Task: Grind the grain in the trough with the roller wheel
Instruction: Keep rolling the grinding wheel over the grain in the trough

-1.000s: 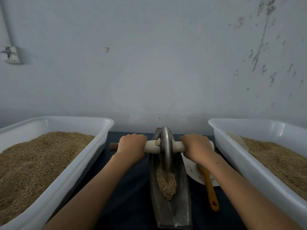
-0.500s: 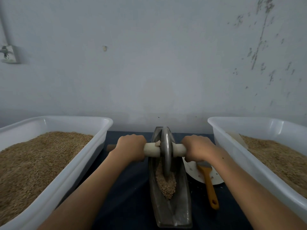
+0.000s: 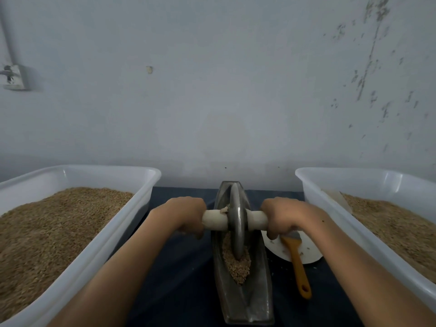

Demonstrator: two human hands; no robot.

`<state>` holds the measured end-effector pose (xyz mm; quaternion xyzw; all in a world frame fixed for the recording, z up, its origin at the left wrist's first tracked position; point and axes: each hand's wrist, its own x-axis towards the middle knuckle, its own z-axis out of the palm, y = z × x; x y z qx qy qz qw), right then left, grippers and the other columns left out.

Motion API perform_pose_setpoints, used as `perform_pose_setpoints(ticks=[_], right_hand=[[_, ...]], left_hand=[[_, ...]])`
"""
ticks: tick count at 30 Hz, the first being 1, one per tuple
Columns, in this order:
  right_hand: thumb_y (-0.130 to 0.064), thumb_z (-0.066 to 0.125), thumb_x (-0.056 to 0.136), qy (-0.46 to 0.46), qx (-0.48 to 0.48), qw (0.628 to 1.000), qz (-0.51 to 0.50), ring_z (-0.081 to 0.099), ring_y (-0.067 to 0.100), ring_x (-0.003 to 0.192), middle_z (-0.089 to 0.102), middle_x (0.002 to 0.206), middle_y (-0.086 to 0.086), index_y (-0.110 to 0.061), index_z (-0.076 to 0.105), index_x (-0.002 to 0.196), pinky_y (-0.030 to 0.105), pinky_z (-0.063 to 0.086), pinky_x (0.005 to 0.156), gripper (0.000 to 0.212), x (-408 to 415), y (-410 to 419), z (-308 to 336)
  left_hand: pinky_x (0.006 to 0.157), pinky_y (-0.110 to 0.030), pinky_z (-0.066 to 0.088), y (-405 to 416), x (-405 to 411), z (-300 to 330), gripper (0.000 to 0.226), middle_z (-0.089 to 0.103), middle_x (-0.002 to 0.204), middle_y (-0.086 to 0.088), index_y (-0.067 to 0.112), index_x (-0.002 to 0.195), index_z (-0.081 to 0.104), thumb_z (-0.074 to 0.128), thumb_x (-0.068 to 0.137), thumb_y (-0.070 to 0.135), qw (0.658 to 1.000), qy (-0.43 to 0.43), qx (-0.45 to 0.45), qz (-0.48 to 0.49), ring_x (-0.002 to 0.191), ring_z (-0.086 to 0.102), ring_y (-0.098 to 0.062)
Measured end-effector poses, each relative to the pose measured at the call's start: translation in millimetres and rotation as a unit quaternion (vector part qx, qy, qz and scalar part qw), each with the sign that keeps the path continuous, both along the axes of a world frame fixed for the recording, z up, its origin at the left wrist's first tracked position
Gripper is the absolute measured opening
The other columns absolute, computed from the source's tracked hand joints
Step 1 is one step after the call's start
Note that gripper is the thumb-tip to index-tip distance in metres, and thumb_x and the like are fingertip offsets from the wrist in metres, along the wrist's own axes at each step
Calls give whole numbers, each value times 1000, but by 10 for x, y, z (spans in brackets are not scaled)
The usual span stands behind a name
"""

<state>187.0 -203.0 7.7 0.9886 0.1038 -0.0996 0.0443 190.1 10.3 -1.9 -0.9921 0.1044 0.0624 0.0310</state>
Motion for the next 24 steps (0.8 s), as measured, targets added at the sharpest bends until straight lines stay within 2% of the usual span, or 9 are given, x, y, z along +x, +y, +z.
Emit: perform_pose_setpoints(ticks=[3, 8, 10, 12, 16, 20, 22, 24], right_hand=[[-21, 69, 80, -39, -5, 999, 3, 63, 18, 84, 65, 97, 2, -15, 60, 114, 24, 42, 61, 36, 17, 10, -22], [-17, 58, 86, -216, 16, 976, 2, 61, 21, 91, 66, 101, 0, -22, 60, 103, 30, 40, 70, 18, 75, 42, -171], [-16, 56, 87, -245, 30, 969, 6, 61, 21, 91, 66, 100, 0, -24, 58, 98, 31, 39, 70, 14, 74, 46, -204], [-17, 57, 87, -226, 21, 974, 11, 61, 21, 90, 66, 101, 1, -23, 58, 101, 31, 39, 69, 15, 65, 39, -174], [-21, 66, 83, -89, -14, 996, 17, 57, 18, 81, 60, 94, 1, -17, 58, 113, 26, 39, 61, 31, 8, 15, -33], [-16, 71, 79, 46, 17, 999, -6, 59, 13, 67, 62, 86, 2, -11, 61, 112, 20, 43, 52, 35, -40, 7, 44], [-14, 70, 79, 60, 32, 998, -14, 58, 11, 61, 61, 81, 1, -10, 61, 110, 19, 45, 51, 33, -41, 9, 45], [-17, 71, 79, 22, 19, 1000, -11, 59, 13, 67, 63, 87, 2, -12, 61, 112, 21, 44, 53, 35, -31, 20, 29]], left_hand=[[68, -31, 41, -25, 10, -17, 40, 65, 98, -1, 17, 110, 58, 72, 76, 31, 999, -50, 13, 7, 79, 55, -17], [71, -31, 36, -82, 31, -123, 27, 62, 105, -2, 21, 112, 55, 59, 86, 28, 977, -214, 17, 12, 96, 59, -22], [71, -31, 35, -89, 32, -154, 24, 62, 106, -2, 21, 111, 55, 57, 88, 28, 970, -244, 14, 11, 97, 59, -22], [72, -30, 37, -78, 35, -137, 27, 62, 107, -2, 21, 114, 55, 58, 88, 28, 974, -226, 19, 4, 97, 59, -21], [73, -30, 43, -42, 9, -8, 41, 64, 107, -2, 18, 116, 56, 69, 79, 30, 997, -76, 28, 1, 94, 60, -20], [64, -26, 48, -11, -30, 49, 32, 70, 87, -4, 11, 103, 66, 73, 75, 24, 998, 55, 5, 1, 70, 63, -16], [61, -25, 47, -25, -40, 53, 25, 68, 77, -2, 11, 97, 66, 73, 75, 23, 998, 56, 5, 7, 65, 63, -14], [67, -28, 45, -53, -48, 45, 32, 68, 90, -2, 16, 104, 62, 73, 76, 27, 1000, 2, 25, 19, 80, 63, -16]])
